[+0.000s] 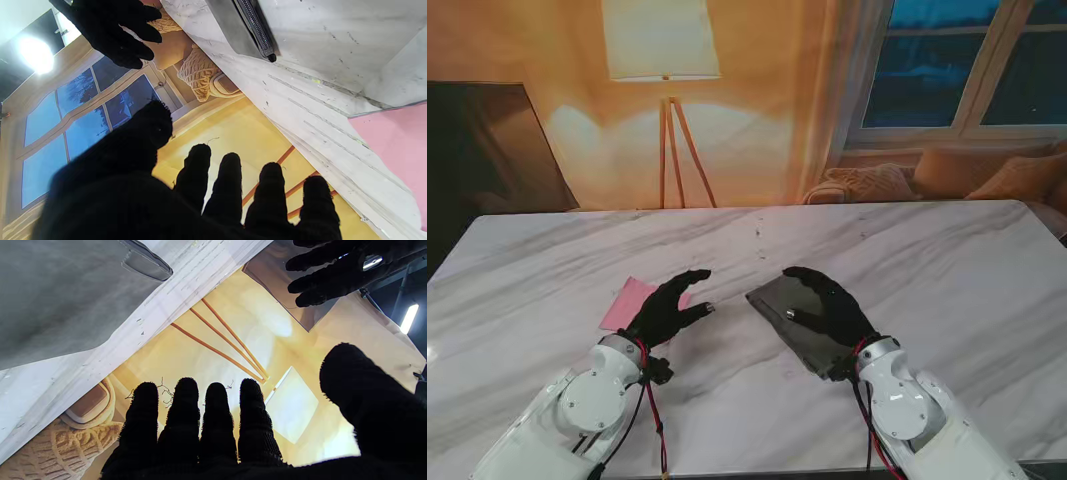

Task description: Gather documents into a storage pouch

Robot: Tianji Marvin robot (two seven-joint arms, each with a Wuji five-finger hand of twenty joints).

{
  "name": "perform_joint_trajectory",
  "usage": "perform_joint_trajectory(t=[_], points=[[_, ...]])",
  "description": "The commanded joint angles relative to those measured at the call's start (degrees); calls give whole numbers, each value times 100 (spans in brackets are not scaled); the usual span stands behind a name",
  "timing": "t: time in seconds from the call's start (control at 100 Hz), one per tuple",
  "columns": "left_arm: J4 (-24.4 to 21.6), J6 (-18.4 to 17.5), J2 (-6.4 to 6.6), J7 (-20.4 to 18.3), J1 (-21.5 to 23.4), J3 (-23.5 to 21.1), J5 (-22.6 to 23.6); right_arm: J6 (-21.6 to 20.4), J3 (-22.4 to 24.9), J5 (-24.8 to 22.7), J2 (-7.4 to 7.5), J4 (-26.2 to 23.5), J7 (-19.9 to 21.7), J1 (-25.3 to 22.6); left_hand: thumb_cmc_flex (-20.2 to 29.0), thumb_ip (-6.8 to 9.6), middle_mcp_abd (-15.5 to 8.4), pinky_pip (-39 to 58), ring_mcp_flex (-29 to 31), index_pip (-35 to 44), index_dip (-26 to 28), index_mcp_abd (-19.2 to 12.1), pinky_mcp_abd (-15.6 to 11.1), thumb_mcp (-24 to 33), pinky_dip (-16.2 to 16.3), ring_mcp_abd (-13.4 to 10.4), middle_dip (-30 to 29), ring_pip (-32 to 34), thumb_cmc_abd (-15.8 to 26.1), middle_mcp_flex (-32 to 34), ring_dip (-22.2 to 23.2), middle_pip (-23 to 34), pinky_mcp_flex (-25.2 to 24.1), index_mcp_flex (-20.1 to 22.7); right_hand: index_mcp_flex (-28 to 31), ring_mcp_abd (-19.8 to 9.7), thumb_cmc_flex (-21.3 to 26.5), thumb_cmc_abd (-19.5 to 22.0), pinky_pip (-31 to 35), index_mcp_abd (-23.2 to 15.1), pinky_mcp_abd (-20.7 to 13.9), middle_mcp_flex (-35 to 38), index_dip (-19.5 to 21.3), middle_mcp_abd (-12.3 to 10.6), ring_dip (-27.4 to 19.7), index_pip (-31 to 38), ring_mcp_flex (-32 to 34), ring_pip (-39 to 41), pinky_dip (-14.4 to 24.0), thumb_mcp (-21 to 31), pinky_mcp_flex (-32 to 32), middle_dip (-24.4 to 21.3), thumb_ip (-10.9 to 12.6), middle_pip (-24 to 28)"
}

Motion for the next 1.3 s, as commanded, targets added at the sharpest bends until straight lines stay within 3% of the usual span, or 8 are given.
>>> perform_joint_trajectory(t=[0.0, 0.54, 0.82, 1.03, 1.15, 1.29], points=[[-61, -36, -2, -87, 31, -5, 8, -42, -9, -48, -21, -54, 40, -38, -92, -39, -199, -13, -93, -50, -61, -214, -84, -34, 8, -103, -139, -13, 45, -162, -34, -2, -19, -116, -164, -231, -38, -109, 22, -8, -214, 40, -82, -87, -91, 26, 116, 19, 65, -105, 60, -57, 311, -7], [-56, -13, -10, -69, 11, 27, 11, 66, 52, -110, -24, -72, -6, -60, -114, -46, -112, 48, -8, -37, -40, -204, -73, -78, 93, 103, -50, 141, 50, -126, 114, 66, 20, -122, -179, -112, -52, -96, 183, 49, -239, -48, -127, -64, -50, 225, 103, 138, 3, -62, 78, 46, 323, 201], [148, 65, -24, -172, -141, 174, -174, 575, 14, -160, -13, 29, 95, 74, -119, -44, -31, 62, -64, -27, -16, -186, -110, -122, 155, 173, 51, 179, 71, -179, 241, 101, -30, -155, -193, -62, -106, -111, 156, 144, -333, -110, -102, 41, -20, 321, 52, 195, -90, 216, 47, 154, 301, 332], [114, 41, -27, -151, -99, 144, -193, 1126, -64, -386, 2, 26, 142, 272, -109, -39, -24, 57, -50, -21, -5, -178, -107, -149, 171, 180, 113, 171, 70, -117, 285, 132, -31, -131, -97, 40, -14, -125, 492, 244, -116, -86, -46, 152, 142, 418, 70, 395, 112, -110, 13, 420, 319, 530], [123, 25, -35, -129, -94, 143, -218, 1578, -154, -644, 33, -9, 228, 404, -102, -37, -18, 52, -47, -17, 1, -177, -107, -149, 176, 188, 134, 166, 69, -97, 301, 132, -32, -111, 72, 135, 238, -524, 783, 352, 40, 12, 60, 274, 316, 539, 218, 649, 324, -97, 95, 562, 303, 623], [154, 17, -27, -160, -121, 174, -203, 2054, -300, -990, 84, -48, 375, 542, -96, -37, -11, 45, -44, -17, 5, -170, -108, -161, 180, 210, 149, 161, 77, -72, 316, 128, -39, -103, 308, 242, 594, -1344, 1333, 414, 180, 107, 128, 418, 484, 655, 421, 1019, 536, 578, 232, 632, 90, 770]])
